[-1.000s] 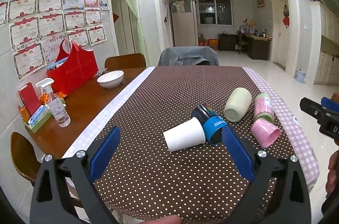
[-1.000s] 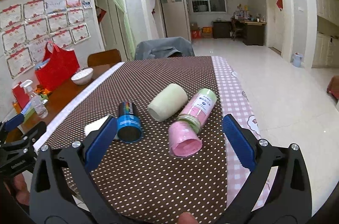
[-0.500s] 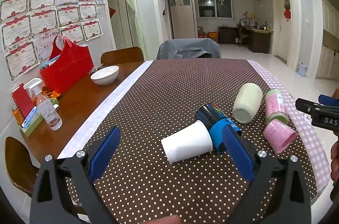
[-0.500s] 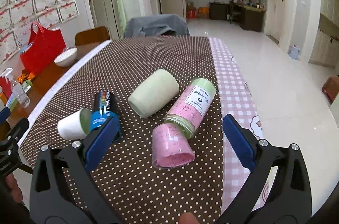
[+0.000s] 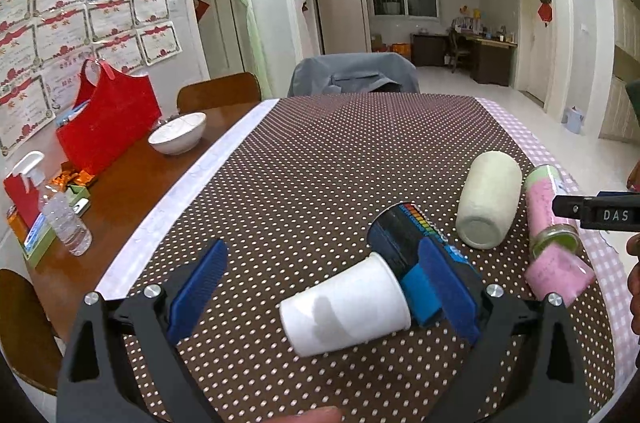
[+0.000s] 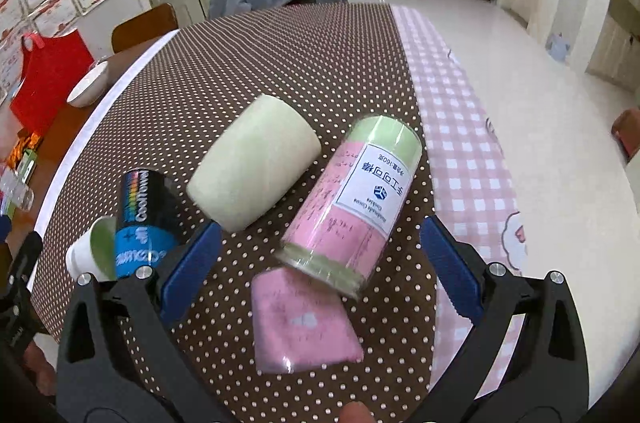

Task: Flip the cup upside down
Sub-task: 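Move the right tool to the lying pink-and-green cookie jar and grasp it, then lift the cookie jar with the right tool and rotate it upright, then lower the jar upright onto the tablecloth and open the right tool, then move the left tool to the upright cookie jar and grasp it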

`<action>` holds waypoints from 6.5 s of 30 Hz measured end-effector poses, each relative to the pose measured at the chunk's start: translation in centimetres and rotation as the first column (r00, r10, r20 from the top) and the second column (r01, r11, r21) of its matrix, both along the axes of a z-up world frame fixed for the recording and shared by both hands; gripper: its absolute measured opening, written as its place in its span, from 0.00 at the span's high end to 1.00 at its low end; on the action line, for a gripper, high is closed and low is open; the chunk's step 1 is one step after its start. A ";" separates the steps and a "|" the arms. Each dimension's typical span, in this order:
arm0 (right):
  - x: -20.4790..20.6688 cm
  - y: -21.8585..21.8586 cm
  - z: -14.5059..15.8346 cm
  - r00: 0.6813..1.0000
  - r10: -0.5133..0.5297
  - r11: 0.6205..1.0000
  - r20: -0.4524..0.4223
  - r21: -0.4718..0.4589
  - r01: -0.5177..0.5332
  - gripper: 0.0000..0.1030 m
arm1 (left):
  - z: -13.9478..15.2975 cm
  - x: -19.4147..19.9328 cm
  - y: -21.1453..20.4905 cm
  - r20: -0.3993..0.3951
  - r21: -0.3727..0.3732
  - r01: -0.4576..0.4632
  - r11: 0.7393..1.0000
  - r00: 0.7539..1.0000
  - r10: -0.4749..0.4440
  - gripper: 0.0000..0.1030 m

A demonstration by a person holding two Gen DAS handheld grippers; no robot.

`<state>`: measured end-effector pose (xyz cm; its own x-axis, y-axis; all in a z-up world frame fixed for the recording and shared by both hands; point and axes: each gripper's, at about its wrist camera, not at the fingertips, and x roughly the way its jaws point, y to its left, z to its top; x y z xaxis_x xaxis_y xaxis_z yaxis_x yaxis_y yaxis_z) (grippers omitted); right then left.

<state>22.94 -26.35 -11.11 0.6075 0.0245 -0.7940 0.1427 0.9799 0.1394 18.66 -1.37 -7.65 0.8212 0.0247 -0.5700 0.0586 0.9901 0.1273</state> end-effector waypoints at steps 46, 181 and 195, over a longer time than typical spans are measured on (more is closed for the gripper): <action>0.8 -1.4 4.4 0.988 0.016 0.989 0.154 0.140 -0.038 0.27 | 2.2 0.8 3.1 0.035 -0.028 -0.082 0.996 0.996 0.083 0.08; -19.7 4.7 2.9 0.935 0.045 0.978 0.352 0.176 -0.113 0.06 | -3.4 -7.6 -0.4 -0.306 -0.057 0.010 0.998 0.952 -0.027 0.08; -19.2 3.4 1.7 0.944 0.015 0.972 0.328 0.216 -0.090 0.06 | -7.2 -1.5 -0.8 -0.472 -0.127 -0.039 0.991 0.881 -0.026 0.08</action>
